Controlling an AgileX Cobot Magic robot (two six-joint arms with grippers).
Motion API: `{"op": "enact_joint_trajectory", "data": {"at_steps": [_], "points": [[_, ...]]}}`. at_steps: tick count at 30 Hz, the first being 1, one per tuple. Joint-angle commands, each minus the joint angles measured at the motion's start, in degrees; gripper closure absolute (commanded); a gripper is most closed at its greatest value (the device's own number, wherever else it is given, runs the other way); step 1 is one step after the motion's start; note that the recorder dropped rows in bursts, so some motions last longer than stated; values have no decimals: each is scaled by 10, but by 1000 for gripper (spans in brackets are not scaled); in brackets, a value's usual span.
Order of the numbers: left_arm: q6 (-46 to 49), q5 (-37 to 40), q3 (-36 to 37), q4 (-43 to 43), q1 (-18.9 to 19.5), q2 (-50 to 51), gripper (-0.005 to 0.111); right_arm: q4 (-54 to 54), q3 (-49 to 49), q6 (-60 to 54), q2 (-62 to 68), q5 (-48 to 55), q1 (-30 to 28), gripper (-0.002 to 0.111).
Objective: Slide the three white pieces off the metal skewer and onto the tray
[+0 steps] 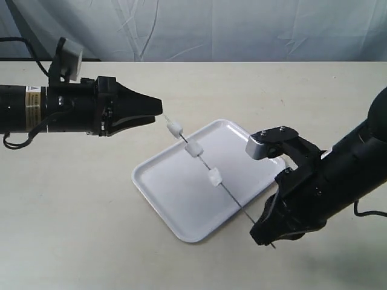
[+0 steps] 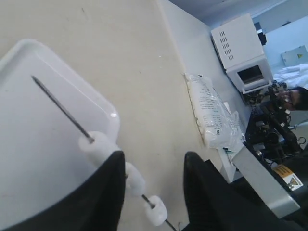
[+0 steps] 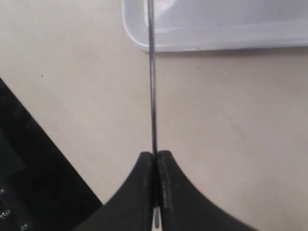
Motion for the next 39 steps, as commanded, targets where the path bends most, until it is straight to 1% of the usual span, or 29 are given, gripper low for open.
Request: {"op": "enact_joint_trajectory", "data": {"at_steps": [1, 4, 7, 9, 11, 15, 16, 20, 22, 27, 31, 39], "points": [[20, -2, 3, -26, -23, 3, 68, 41, 2, -31, -6, 2, -4, 109], [8, 32, 3, -14, -22, 3, 65, 45, 2, -30, -6, -1, -4, 109], [-1, 56, 3, -8, -22, 3, 55, 51, 2, -30, -6, -12, -4, 109], [-5, 59, 3, -4, -22, 3, 50, 57, 2, -30, -6, -20, -4, 109], [-7, 60, 3, -4, -22, 4, 50, 75, 2, -31, -6, -20, -4, 109], [-7, 57, 3, -30, -22, 25, 50, 90, 2, -38, -6, -20, -4, 109], [-6, 45, 3, -41, -22, 33, 50, 92, 2, -38, -6, -19, -4, 109], [30, -43, 3, -109, -22, 73, 50, 101, 2, -43, -6, -14, -4, 109], [42, -60, 3, -127, -22, 85, 50, 108, 2, -46, -6, -7, -4, 109], [76, -75, 3, -142, -22, 94, 50, 109, 2, -51, -6, -1, -4, 109], [82, -86, 3, -164, -22, 94, 50, 115, 2, -55, -6, 1, -4, 109], [71, -81, 3, -146, -22, 94, 50, 130, 2, -61, -6, 5, -4, 109]]}}
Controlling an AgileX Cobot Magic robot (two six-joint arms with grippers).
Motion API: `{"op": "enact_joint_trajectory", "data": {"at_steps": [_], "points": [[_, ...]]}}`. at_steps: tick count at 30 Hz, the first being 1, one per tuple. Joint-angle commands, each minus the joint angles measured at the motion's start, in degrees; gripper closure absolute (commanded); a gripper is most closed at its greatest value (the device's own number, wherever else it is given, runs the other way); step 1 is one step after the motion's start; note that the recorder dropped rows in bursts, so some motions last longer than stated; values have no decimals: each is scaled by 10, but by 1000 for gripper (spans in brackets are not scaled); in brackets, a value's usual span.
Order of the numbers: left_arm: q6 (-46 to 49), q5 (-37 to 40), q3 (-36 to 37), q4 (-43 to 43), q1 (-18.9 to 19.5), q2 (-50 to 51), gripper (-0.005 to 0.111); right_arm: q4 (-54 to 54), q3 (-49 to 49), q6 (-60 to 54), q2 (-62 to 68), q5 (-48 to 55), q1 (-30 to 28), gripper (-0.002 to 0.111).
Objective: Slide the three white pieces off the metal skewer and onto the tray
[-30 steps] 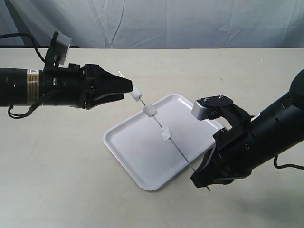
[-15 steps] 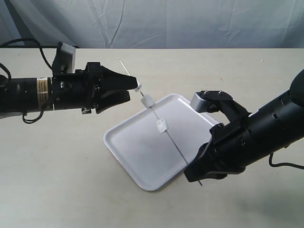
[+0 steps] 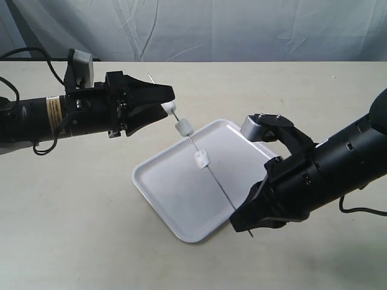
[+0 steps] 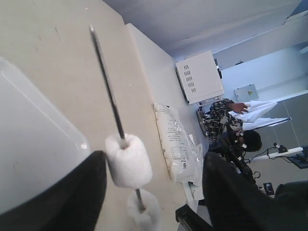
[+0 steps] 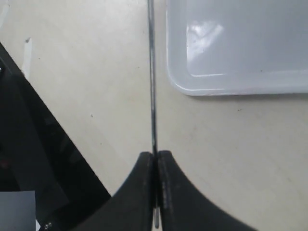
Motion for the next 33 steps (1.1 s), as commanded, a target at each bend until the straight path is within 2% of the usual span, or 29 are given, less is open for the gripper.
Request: {"op": "enact_joint_trajectory", "data": {"at_steps": [1, 7, 11, 13, 27, 33], "points": [[-6, -5, 1, 10, -2, 2, 50, 6, 2, -9, -6, 5, -3, 109], [-6, -1, 1, 13, -2, 2, 60, 6, 2, -11, -6, 13, -3, 109], [-6, 12, 1, 13, -2, 2, 87, 6, 2, -11, -6, 17, -3, 109], [-6, 14, 1, 11, -2, 2, 92, 6, 2, -12, -6, 22, -3, 109], [5, 17, 1, -19, -2, 2, 89, 7, 45, -30, -7, 15, -3, 109], [13, 48, 1, -34, -2, 2, 89, 14, 66, -41, -22, 24, -3, 109]]}}
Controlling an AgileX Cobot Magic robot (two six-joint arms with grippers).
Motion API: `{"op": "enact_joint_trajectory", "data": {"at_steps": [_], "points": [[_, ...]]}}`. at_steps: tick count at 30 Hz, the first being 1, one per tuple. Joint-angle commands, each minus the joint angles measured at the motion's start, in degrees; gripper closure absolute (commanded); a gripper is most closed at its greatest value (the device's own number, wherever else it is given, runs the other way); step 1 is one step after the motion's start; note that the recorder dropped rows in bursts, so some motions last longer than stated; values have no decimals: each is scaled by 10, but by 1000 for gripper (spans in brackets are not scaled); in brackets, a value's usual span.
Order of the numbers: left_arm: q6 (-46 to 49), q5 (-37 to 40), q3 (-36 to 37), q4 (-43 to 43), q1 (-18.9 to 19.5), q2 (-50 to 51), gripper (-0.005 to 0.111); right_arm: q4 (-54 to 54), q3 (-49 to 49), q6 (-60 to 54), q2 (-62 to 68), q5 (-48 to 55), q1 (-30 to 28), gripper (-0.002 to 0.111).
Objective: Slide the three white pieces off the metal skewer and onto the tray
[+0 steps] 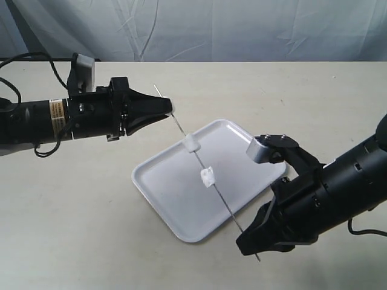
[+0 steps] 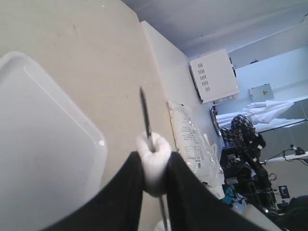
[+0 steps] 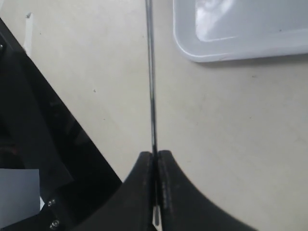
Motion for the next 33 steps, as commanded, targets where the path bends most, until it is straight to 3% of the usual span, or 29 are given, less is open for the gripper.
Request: {"op": "enact_joint_trajectory", "data": {"at_steps": [1, 15, 24, 30, 33], "points": [[14, 19, 0, -44, 0, -2, 89, -2, 19, -10, -15, 16, -3, 109], [50, 33, 0, -82, 0, -2, 89, 0, 67, -5, -67, 31, -3, 109], [27, 153, 0, 65, -1, -1, 89, -2, 76, 6, -135, 79, -3, 109], [16, 114, 0, 102, -4, 23, 89, -1, 74, 31, -169, 46, -3, 109], [16, 104, 0, 98, -22, 42, 76, 2, 74, 40, -169, 40, -3, 109]]}}
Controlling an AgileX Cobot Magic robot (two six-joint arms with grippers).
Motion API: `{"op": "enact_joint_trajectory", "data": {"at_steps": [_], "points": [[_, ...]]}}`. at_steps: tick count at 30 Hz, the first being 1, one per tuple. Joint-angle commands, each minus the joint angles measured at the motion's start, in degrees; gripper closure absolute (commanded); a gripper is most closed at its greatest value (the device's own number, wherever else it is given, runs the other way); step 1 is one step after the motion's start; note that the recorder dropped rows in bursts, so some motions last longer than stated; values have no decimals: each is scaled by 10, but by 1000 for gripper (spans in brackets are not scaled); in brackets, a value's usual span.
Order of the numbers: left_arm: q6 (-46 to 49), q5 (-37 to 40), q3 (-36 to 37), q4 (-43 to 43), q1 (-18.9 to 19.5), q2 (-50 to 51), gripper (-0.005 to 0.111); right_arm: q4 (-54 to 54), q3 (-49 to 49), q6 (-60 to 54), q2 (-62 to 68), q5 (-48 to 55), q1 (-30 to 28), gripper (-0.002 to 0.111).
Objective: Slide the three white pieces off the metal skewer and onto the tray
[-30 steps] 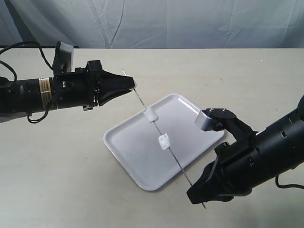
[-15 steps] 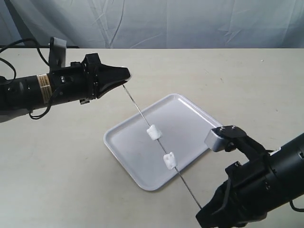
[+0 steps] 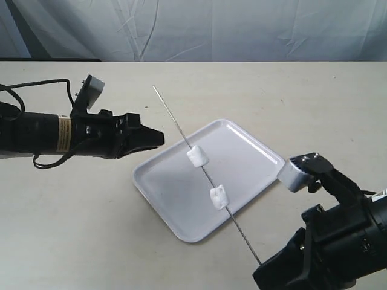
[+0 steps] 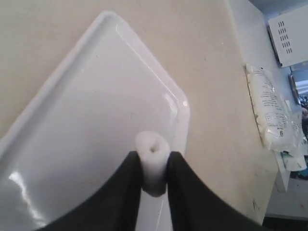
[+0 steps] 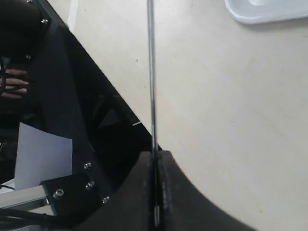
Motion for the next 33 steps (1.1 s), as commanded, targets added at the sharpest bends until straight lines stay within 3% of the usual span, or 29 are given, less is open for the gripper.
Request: {"op": "enact_joint_trajectory", "data": {"at_steps": [1, 4, 8, 14, 19, 33], "points": [[1, -15, 0, -1, -29, 28, 70, 4, 0, 13, -5, -15, -3, 109], [11, -1, 0, -22, -53, 47, 64, 9, 0, 24, -5, -30, -3, 109], [25, -16, 0, -50, -63, 61, 63, 17, 0, 31, -5, -41, -3, 109], [31, -176, -5, -75, -11, 51, 63, 20, 0, 31, -5, -77, -3, 109], [8, -176, -5, -32, 23, 19, 63, 41, -11, 29, 1, -121, -3, 109], [-24, -176, -5, -36, 12, -74, 63, 66, -75, 24, 88, -155, -3, 109]]}}
